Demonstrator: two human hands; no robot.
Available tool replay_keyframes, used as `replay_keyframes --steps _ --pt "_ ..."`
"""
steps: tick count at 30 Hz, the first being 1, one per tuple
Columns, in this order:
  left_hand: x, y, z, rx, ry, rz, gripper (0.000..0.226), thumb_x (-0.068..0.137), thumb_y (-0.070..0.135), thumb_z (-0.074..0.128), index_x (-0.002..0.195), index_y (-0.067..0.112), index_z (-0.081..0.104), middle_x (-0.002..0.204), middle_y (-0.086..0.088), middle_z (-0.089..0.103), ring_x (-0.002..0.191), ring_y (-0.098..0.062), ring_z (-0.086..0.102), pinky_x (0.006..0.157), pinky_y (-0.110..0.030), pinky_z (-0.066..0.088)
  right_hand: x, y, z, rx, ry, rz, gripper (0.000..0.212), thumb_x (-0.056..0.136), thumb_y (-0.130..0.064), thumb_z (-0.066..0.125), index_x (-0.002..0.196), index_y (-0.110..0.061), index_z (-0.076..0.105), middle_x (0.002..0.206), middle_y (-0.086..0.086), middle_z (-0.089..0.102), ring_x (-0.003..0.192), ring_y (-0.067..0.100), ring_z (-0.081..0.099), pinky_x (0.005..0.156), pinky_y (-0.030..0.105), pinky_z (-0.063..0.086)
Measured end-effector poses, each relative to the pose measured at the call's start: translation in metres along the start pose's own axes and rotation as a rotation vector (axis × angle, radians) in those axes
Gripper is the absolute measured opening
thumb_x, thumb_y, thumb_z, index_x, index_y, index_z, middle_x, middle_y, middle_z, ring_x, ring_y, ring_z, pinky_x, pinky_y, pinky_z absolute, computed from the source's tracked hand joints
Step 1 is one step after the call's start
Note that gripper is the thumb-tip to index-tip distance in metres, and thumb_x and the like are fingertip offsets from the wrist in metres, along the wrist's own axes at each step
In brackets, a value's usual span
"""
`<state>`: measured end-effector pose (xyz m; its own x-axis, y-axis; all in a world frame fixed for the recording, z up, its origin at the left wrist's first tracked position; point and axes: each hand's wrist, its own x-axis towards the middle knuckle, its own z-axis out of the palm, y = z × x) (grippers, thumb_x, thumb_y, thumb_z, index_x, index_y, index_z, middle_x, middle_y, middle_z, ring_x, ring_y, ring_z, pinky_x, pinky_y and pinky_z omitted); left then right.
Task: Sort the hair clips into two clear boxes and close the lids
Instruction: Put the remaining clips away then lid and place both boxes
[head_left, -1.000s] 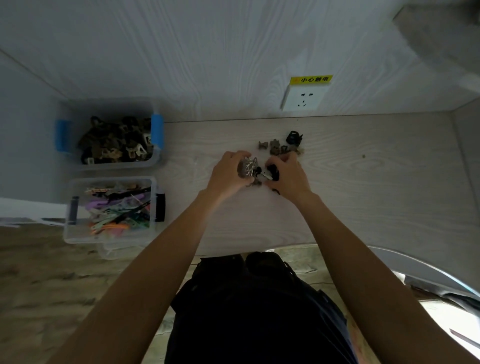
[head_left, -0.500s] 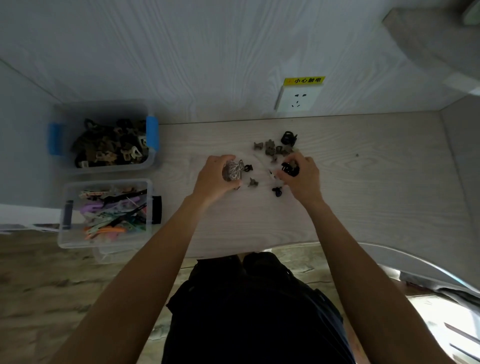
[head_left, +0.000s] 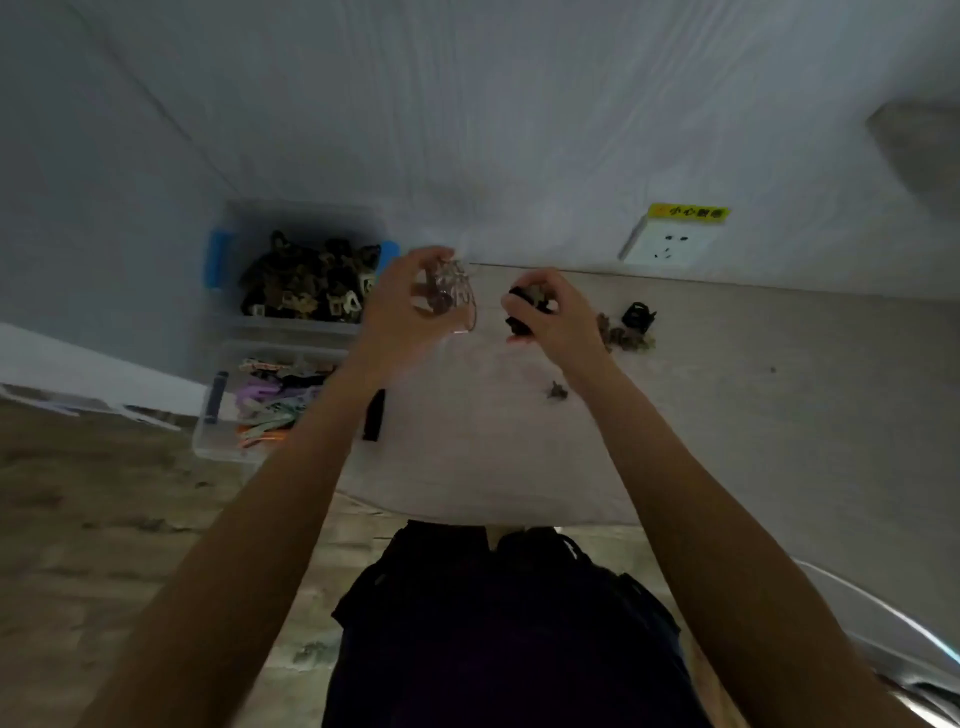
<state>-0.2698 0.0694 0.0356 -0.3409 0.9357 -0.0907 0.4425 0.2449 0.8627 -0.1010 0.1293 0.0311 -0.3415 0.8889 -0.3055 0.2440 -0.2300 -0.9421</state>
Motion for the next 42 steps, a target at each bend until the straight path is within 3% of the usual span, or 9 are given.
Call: replay_keyframes --steps 3,8,14,21,24,27,31,38,42 --pt "0.005 -0.01 -0.058 0.002 0.144 -0.015 0.049 0.074 0.023 0.078 0.115 0.03 0.051 0.112 0.002 0.055 0.093 -0.004 0.058 0.074 -0.002 0.044 0.021 -0.034 0.045 0.061 -0.116 -0.03 0.009 0.087 -0.014 0.063 0.091 -0.012 0.054 0.082 -0.001 0.052 0.067 0.013 0.059 0.059 0.03 0.06" --pt "0.022 -0.049 -0.115 0.204 0.192 -0.034 0.048 0.073 0.03 0.077 0.117 0.022 0.058 0.118 0.001 0.061 0.109 -0.014 0.056 0.095 -0.028 0.045 0.051 -0.063 0.109 -0.116 -0.224 -0.049 0.013 0.089 -0.024 0.06 0.093 -0.014 0.053 0.085 0.006 0.056 0.062 0.011 0.059 0.048 0.024 0.055" --pt "0.047 -0.075 -0.143 0.365 0.132 -0.074 0.049 0.079 0.025 0.072 0.124 0.015 0.056 0.123 -0.006 0.059 0.11 -0.023 0.056 0.092 -0.029 0.042 0.083 -0.07 0.152 -0.635 -0.235 -0.303 0.028 0.089 -0.034 0.058 0.108 -0.013 0.059 0.105 0.013 0.062 0.096 0.028 0.059 0.078 0.03 0.043" --pt "0.055 -0.09 -0.159 0.477 0.143 0.037 0.048 0.084 0.026 0.066 0.128 0.016 0.05 0.131 -0.011 0.048 0.121 -0.026 0.044 0.101 -0.036 0.039 0.082 -0.074 0.159 -1.086 -0.184 -0.401 0.038 0.092 -0.016 0.048 0.129 -0.012 0.046 0.125 0.018 0.046 0.097 0.039 0.058 0.076 0.036 0.045" --pt "0.045 -0.096 -0.156 0.468 0.205 0.056 0.043 0.085 0.026 0.064 0.124 0.014 0.052 0.126 -0.013 0.05 0.118 -0.027 0.046 0.098 -0.034 0.039 0.076 -0.08 0.164 -1.047 -0.147 -0.553 0.037 0.09 -0.013 0.049 0.127 -0.013 0.049 0.128 0.013 0.048 0.099 0.035 0.059 0.076 0.037 0.047" --pt "0.03 -0.101 -0.155 0.52 0.236 0.037 0.039 0.085 0.023 0.062 0.122 0.011 0.055 0.123 -0.013 0.054 0.115 -0.029 0.048 0.096 -0.037 0.041 0.081 -0.073 0.186 -1.045 -0.354 -0.73 0.048 0.086 -0.004 0.05 0.131 -0.02 0.047 0.138 0.009 0.044 0.119 0.029 0.049 0.088 0.039 0.047" --pt "0.014 -0.111 -0.151 0.633 0.185 0.054 0.037 0.081 0.021 0.064 0.116 0.008 0.06 0.123 -0.015 0.056 0.114 -0.035 0.048 0.099 -0.04 0.037 0.095 -0.063 0.206 -1.208 -0.442 -0.634 0.047 0.088 -0.009 0.052 0.133 -0.024 0.047 0.138 0.006 0.049 0.125 0.028 0.047 0.101 0.042 0.042" --pt "0.003 -0.106 -0.144 0.42 0.205 0.001 0.057 0.083 0.018 0.064 0.135 0.006 0.042 0.143 -0.015 0.038 0.131 -0.028 0.037 0.104 -0.035 0.036 0.092 -0.065 0.234 -1.016 -0.176 -0.584 0.023 0.091 -0.019 0.052 0.109 -0.004 0.056 0.106 0.016 0.059 0.092 0.029 0.058 0.072 0.033 0.043" --pt "0.004 -0.108 -0.144 0.499 0.167 -0.026 0.055 0.087 0.024 0.058 0.136 0.007 0.041 0.143 -0.012 0.04 0.132 -0.028 0.036 0.104 -0.039 0.038 0.094 -0.062 0.23 -1.083 -0.356 -0.64 0.029 0.093 -0.018 0.049 0.118 -0.007 0.059 0.117 0.012 0.062 0.108 0.027 0.057 0.088 0.035 0.047"
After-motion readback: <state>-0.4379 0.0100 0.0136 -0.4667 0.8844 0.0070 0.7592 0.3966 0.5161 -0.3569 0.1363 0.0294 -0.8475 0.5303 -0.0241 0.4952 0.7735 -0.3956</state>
